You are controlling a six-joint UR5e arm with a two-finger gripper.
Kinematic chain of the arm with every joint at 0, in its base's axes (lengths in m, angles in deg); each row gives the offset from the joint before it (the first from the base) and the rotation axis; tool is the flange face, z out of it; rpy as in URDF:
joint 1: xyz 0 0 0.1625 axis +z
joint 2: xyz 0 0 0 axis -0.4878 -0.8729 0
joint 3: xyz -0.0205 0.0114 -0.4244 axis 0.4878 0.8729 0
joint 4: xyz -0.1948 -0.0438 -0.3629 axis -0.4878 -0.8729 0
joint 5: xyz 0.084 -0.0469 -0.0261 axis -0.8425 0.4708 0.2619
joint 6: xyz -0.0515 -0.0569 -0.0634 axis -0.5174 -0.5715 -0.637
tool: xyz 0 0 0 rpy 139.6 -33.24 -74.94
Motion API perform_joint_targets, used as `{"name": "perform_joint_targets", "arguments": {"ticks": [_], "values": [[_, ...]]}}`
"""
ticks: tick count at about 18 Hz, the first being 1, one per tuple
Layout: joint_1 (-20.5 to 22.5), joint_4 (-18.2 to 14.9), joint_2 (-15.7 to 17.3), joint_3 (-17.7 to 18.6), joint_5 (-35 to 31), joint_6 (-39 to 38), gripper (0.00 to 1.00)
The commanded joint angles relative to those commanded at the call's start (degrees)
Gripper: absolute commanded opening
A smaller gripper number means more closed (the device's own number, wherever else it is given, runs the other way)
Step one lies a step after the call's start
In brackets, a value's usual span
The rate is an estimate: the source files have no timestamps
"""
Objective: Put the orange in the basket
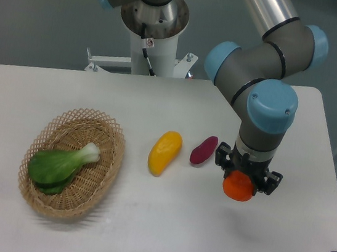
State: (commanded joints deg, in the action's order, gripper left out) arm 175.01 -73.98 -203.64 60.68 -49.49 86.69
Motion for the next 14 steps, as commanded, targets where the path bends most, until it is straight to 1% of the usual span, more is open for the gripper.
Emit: {"name": "perform_joint_targets", "arguments": {"ticks": [9,14], "values": [[-0.09,-0.18,-0.09,0.00,-0.09,-0.17,0.75],[-0.70,-0.26,-0.09,0.26,0.00,-2.37,0.75]]}}
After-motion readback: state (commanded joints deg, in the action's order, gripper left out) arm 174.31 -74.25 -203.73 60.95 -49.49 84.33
